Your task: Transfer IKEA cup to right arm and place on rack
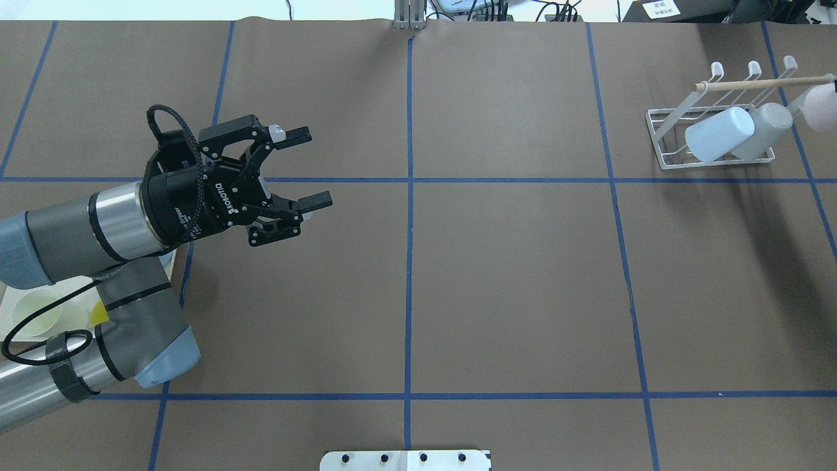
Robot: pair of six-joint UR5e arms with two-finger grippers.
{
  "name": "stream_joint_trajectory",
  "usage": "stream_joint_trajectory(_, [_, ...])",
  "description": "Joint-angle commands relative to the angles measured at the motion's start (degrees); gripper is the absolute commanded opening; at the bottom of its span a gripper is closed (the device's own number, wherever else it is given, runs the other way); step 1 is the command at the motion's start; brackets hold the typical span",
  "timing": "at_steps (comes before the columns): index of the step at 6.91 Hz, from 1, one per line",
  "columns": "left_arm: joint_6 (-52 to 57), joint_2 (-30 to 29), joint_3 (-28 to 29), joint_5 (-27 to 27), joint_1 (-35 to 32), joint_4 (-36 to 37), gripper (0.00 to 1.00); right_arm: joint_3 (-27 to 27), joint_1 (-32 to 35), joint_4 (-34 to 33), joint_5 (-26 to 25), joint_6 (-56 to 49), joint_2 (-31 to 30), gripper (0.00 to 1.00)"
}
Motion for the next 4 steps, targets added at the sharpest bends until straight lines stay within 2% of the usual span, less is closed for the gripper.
stream_joint_trajectory(1, [0.0,0.0,0.1,0.0,0.16,0.0,0.91,-1.87,-0.37,-1.05,-0.15,-2.63,0.94,0.0])
stream_joint_trajectory(4, [0.0,0.0,0.18,0.09,0.51,0.0,0.91,-3.45,-0.98,-0.88,-0.59,-2.83,1.38,0.0])
